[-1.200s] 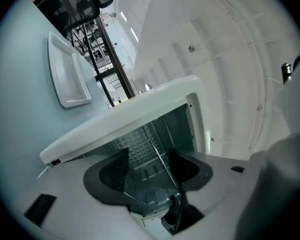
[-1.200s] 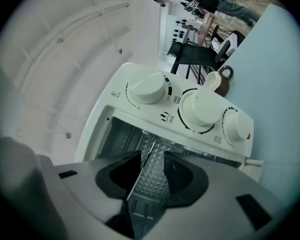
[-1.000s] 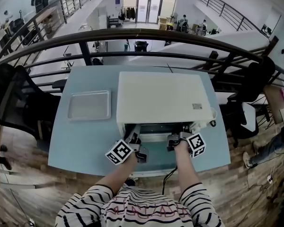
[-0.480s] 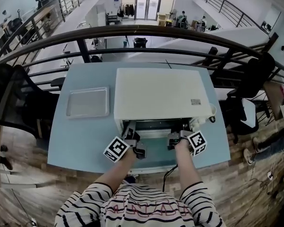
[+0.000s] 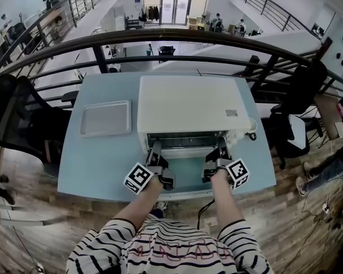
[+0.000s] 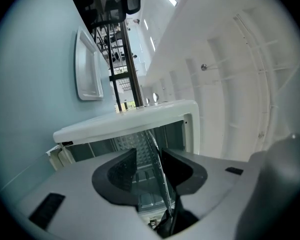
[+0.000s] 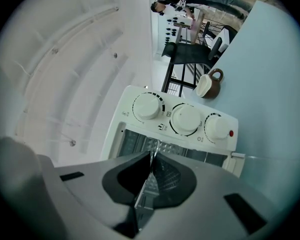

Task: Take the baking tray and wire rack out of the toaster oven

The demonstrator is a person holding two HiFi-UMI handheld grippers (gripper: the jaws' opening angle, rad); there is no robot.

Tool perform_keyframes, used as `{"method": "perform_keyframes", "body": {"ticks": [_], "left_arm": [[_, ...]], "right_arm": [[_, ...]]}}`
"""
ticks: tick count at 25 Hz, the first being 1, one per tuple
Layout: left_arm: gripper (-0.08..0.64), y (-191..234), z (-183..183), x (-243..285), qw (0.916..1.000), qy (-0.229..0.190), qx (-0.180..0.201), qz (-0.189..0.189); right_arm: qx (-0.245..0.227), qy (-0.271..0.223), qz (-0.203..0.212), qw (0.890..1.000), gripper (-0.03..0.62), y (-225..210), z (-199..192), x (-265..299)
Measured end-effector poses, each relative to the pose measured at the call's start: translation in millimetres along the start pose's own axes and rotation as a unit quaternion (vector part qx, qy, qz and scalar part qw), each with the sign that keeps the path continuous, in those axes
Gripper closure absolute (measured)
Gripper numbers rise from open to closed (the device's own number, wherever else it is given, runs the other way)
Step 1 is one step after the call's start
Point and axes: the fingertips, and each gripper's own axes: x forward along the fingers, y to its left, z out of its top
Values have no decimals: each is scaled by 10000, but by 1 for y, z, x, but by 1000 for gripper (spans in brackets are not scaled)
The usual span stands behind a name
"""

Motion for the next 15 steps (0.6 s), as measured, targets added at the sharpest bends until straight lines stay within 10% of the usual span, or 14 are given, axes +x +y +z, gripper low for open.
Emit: {"method": "perform_keyframes", "body": {"ticks": [15], "left_arm": [[525, -18, -27, -79, 9982, 170, -578, -4]], "right_arm": [[151, -128, -106, 9997, 558, 0, -5, -92]]}}
